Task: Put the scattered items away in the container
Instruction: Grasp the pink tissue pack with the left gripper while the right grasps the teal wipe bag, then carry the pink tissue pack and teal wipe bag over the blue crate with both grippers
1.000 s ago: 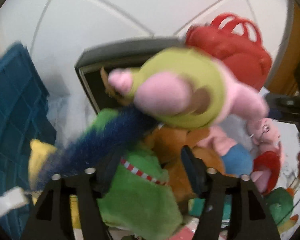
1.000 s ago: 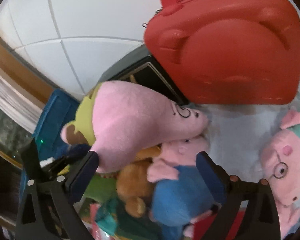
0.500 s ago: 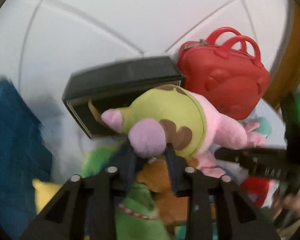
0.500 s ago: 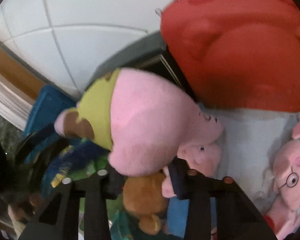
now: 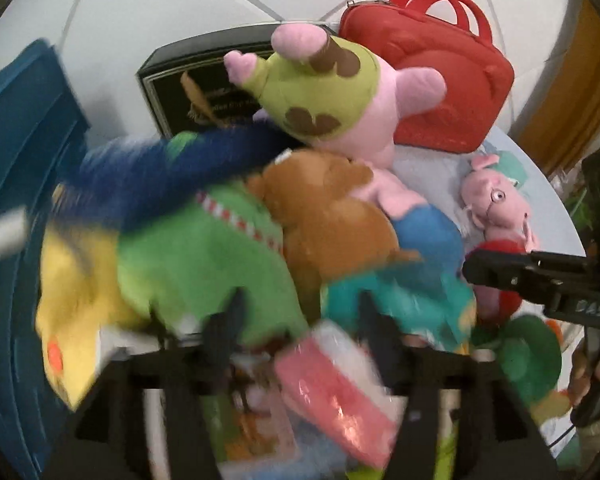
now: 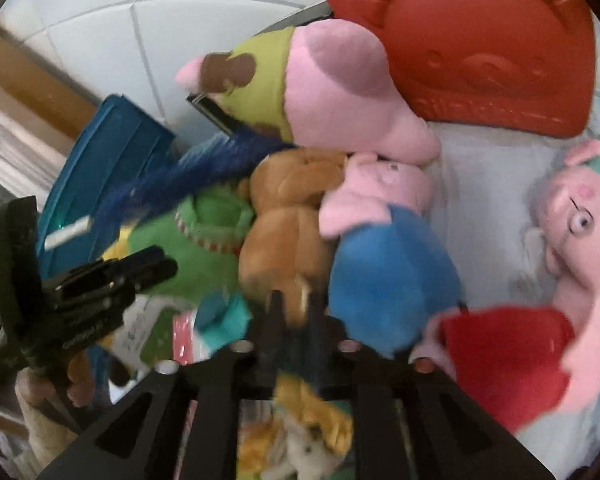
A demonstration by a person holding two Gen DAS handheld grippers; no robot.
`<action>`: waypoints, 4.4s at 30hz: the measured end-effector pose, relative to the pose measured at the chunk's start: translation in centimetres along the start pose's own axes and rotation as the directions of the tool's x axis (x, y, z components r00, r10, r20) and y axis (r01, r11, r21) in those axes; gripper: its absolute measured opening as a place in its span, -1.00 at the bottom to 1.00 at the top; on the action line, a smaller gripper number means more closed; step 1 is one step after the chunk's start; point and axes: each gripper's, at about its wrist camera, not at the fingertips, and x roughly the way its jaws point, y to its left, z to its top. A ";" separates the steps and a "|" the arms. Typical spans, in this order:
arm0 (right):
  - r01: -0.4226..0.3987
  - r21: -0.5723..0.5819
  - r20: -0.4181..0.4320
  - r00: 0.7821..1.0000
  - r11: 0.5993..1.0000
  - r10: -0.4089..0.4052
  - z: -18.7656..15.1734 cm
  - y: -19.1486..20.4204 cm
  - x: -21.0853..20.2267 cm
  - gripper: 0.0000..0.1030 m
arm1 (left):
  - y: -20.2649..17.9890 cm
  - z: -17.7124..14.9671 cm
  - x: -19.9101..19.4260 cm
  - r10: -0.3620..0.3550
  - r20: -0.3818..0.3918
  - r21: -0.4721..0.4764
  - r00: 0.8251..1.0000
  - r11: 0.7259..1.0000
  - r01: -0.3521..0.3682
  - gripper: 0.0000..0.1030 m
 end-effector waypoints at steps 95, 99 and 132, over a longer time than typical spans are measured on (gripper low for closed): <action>0.152 -0.385 0.190 0.978 0.910 -0.083 -6.6 12.1 -8.9 -0.44 | -1.9 -10.3 -16.9 0.177 0.298 -0.210 0.938 0.971 -0.116 0.25; 0.139 -0.406 0.209 0.976 0.903 -0.057 -7.8 14.7 -9.4 -0.44 | -0.4 -11.1 -19.0 0.204 0.314 -0.227 0.927 0.965 -0.135 0.25; -0.101 -0.552 0.182 0.954 0.828 0.238 -6.3 54.8 7.0 -0.43 | 40.1 -13.3 -30.7 0.448 0.314 -0.417 0.837 0.857 -0.302 0.25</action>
